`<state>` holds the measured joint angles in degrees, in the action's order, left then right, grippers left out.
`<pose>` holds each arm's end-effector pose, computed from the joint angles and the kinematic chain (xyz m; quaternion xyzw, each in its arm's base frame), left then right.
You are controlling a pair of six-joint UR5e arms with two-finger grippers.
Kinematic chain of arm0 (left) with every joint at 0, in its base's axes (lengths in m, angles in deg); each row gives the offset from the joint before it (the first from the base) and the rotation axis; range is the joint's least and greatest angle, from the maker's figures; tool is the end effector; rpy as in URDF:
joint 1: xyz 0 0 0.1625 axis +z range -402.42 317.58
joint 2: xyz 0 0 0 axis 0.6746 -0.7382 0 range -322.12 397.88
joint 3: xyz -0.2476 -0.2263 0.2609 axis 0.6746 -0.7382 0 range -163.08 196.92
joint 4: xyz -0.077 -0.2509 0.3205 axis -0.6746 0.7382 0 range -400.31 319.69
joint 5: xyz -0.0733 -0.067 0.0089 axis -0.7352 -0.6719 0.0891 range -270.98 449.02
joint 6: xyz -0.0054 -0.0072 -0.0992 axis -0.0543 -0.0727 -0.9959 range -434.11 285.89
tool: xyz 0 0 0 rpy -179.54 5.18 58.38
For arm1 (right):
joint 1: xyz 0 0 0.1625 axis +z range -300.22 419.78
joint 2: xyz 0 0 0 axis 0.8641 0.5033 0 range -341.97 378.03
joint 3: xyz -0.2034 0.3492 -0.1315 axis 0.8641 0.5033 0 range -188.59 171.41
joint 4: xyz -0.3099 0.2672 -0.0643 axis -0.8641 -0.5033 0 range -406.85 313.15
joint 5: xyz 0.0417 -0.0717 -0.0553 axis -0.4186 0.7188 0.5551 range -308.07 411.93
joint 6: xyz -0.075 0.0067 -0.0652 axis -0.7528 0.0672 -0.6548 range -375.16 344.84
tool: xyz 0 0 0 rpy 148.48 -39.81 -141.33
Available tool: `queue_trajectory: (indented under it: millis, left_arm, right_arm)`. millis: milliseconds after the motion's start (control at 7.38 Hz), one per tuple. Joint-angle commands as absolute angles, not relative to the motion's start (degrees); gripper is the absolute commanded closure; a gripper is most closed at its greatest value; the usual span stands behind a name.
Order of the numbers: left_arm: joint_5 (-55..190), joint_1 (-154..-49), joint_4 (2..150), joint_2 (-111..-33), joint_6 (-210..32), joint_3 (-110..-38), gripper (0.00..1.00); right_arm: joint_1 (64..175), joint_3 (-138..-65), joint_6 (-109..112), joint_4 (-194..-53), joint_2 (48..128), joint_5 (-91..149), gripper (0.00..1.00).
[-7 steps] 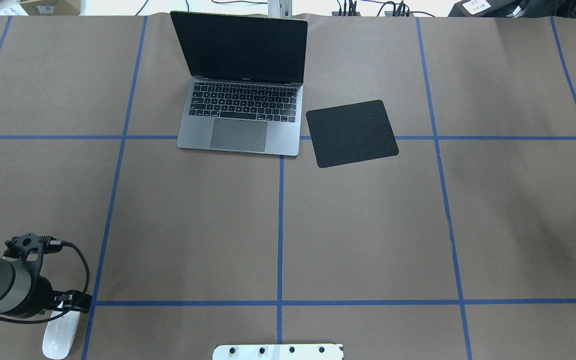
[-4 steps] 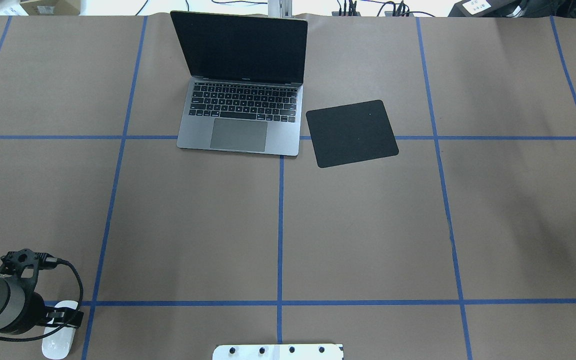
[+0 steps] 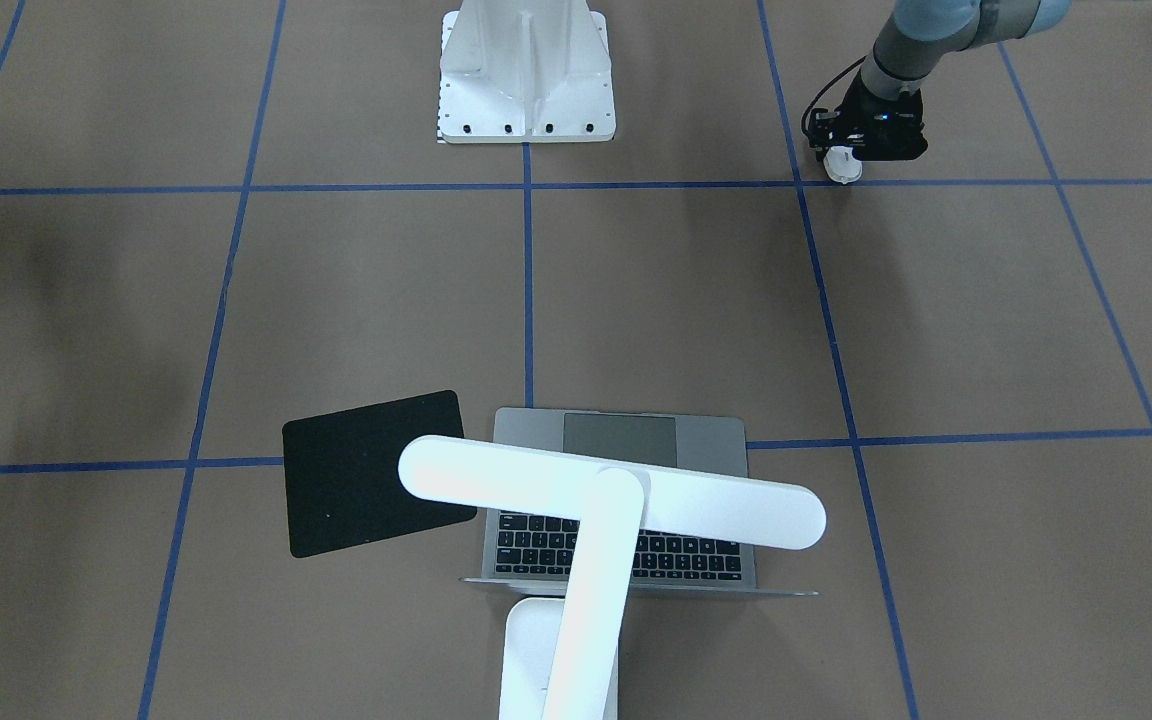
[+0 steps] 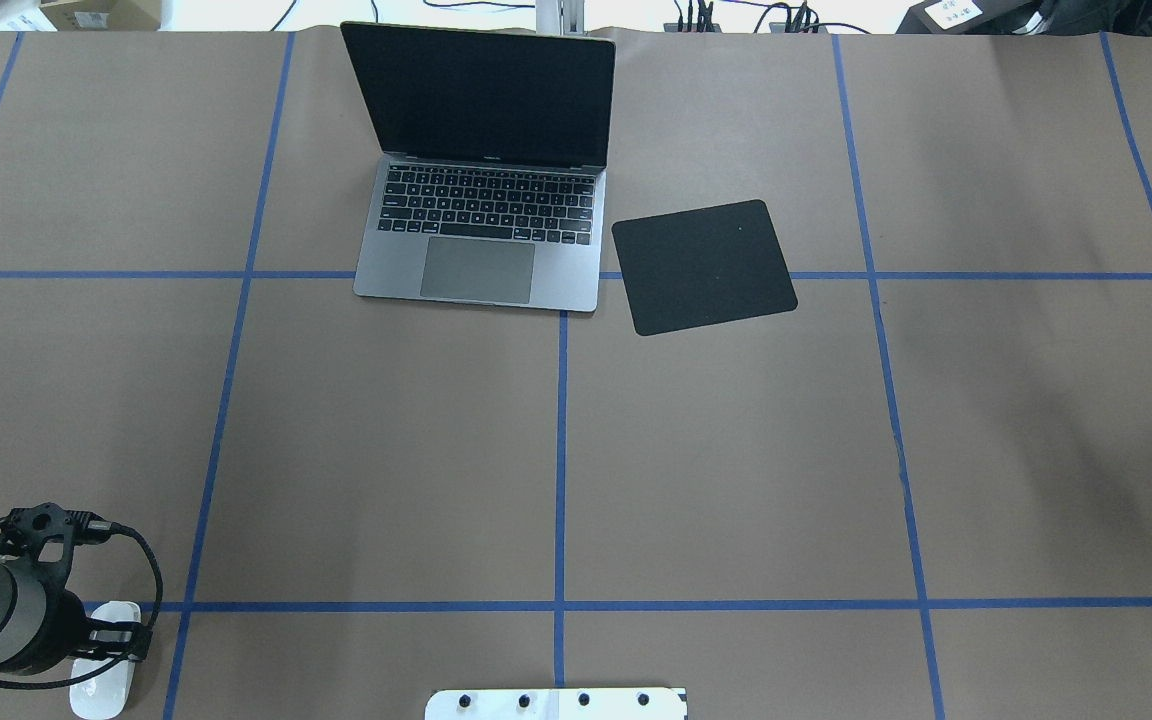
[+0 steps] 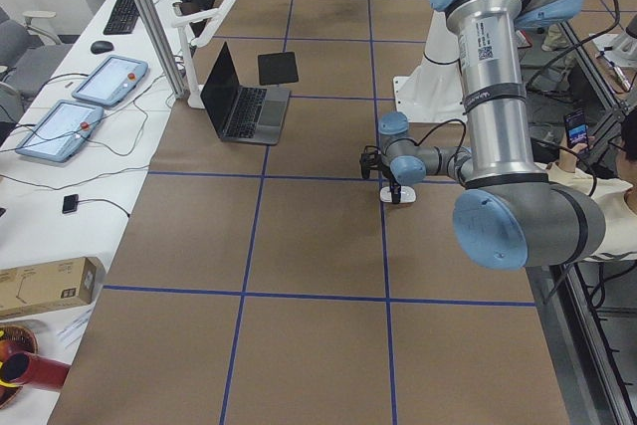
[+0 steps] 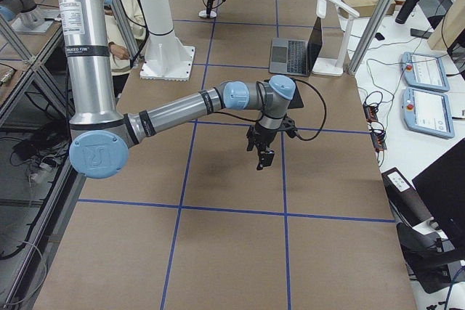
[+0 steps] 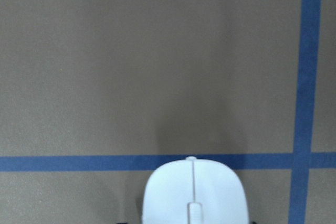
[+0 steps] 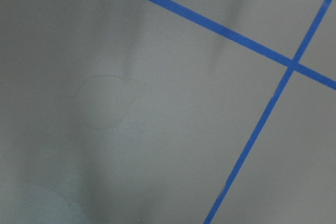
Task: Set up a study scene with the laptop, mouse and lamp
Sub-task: 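Lower the left gripper onto the white mouse and grasp it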
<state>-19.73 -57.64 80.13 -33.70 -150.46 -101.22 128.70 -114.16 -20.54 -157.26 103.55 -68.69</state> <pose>0.3490 -0.1999 0.5072 -0.0638 0.3663 0.0432 0.9273 -0.1030 -0.4969 0.5381 -0.0391 -0.2611 -0.2199 0.9391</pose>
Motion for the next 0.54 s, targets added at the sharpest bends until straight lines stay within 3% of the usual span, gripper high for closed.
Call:
queue_trajectory:
  millis: [0, 271, 407]
  left_arm:
    - [-20.6, -58.2, 80.0, -33.8, -150.4, -103.0, 0.96]
    - [-25.4, -62.6, 79.6, -35.6, -149.8, -105.3, 0.97]
    - [-25.1, -64.1, 79.2, -40.7, -148.2, -104.5, 0.97]
  right_arm:
    - [128.8, -114.2, -20.5, -157.3, 103.5, -68.8, 0.00]
    - [129.0, -114.6, -20.5, -157.7, 103.3, -69.3, 0.00]
    - [129.0, -114.7, -20.3, -157.7, 103.1, -69.4, 0.00]
